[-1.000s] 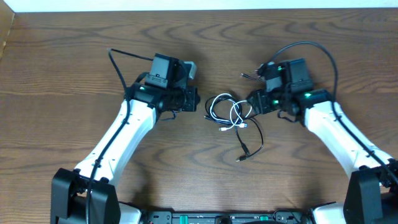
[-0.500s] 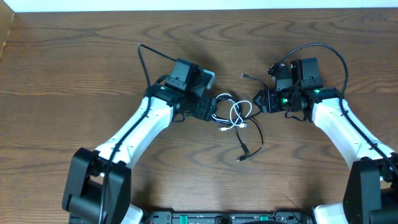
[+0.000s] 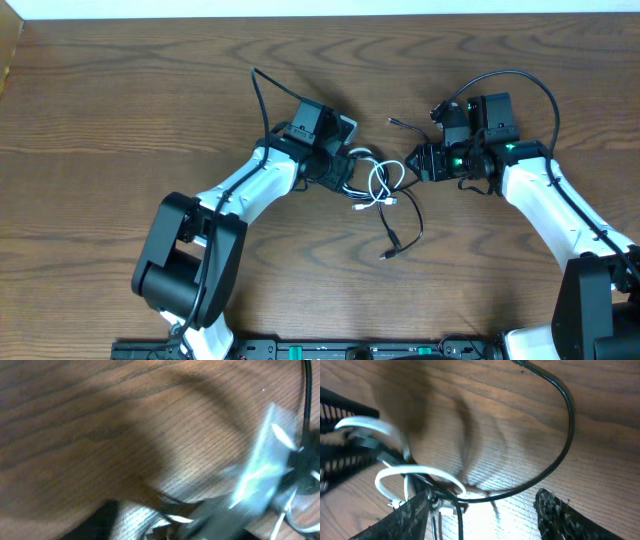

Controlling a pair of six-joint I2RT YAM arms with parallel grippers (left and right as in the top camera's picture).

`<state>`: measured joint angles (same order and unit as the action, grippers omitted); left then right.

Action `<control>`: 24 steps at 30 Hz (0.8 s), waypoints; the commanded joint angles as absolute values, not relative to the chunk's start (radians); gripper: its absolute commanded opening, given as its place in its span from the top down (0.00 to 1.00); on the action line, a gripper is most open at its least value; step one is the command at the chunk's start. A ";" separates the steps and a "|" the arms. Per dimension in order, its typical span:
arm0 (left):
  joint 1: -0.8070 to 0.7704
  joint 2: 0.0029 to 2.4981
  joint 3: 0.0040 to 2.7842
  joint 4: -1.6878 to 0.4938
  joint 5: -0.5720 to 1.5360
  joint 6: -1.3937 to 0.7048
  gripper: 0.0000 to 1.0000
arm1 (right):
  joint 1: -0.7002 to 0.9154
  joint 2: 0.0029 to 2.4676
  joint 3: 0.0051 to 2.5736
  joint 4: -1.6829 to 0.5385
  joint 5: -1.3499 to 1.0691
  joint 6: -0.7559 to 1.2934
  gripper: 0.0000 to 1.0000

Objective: Untangle cables

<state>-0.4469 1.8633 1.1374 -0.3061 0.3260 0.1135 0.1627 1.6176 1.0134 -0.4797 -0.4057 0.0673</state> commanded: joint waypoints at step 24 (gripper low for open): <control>-0.446 1.879 1.130 -0.300 0.312 0.138 0.92 | 0.246 1.624 0.894 -0.251 -0.432 0.059 0.64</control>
<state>-0.4469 1.8671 1.1374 -0.3019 0.3225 0.1291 0.2340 1.6188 0.9070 -0.2684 -0.4133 -0.0105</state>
